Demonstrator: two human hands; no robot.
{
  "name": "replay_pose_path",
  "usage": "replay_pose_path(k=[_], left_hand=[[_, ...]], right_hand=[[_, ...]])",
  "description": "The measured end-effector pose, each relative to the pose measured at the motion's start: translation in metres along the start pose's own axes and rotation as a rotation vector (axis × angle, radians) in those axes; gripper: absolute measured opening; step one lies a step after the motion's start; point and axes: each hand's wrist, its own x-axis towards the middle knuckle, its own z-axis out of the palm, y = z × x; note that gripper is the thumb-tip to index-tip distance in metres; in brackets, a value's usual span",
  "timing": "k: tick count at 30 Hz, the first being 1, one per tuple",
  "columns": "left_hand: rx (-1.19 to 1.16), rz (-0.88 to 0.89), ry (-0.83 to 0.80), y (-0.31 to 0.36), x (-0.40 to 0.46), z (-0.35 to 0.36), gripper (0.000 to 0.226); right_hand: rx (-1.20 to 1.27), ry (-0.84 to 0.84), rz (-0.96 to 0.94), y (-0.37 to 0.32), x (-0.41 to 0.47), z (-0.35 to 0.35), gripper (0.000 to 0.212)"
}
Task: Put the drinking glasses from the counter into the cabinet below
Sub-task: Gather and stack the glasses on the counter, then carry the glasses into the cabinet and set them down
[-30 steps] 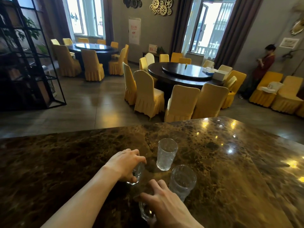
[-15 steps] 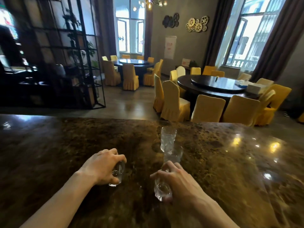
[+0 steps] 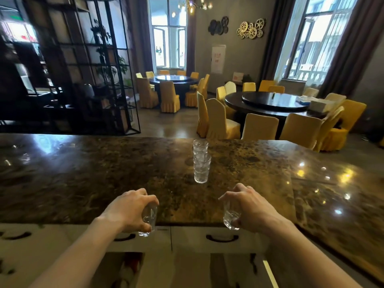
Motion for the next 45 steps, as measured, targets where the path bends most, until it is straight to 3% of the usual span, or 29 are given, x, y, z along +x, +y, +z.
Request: replay_pose_path(k=[11, 19, 31, 37, 41, 45], left_hand=[[-0.043, 0.019, 0.024, -0.021, -0.063, 0.022, 0.068], [-0.125, 0.002, -0.091, -0.043, -0.091, 0.123, 0.069], [-0.228, -0.093, -0.175, -0.054, -0.03, 0.383, 0.06], [-0.207, -0.199, -0.185, -0.075, 0.025, 0.554, 0.073], [-0.253, -0.213, -0.187, -0.102, 0.073, 0.675, 0.072], [-0.2, -0.163, -0.152, -0.127, 0.131, 0.778, 0.072]], right_hand=[[0.036, -0.011, 0.043, -0.073, -0.044, 0.028, 0.07], [0.098, -0.072, 0.059, -0.112, -0.047, 0.13, 0.069], [0.117, -0.206, 0.07, -0.06, -0.003, 0.397, 0.059], [0.124, -0.232, 0.069, -0.041, 0.041, 0.57, 0.057], [0.215, -0.23, 0.111, -0.036, 0.077, 0.698, 0.042], [0.333, -0.115, 0.102, -0.03, 0.109, 0.814, 0.072]])
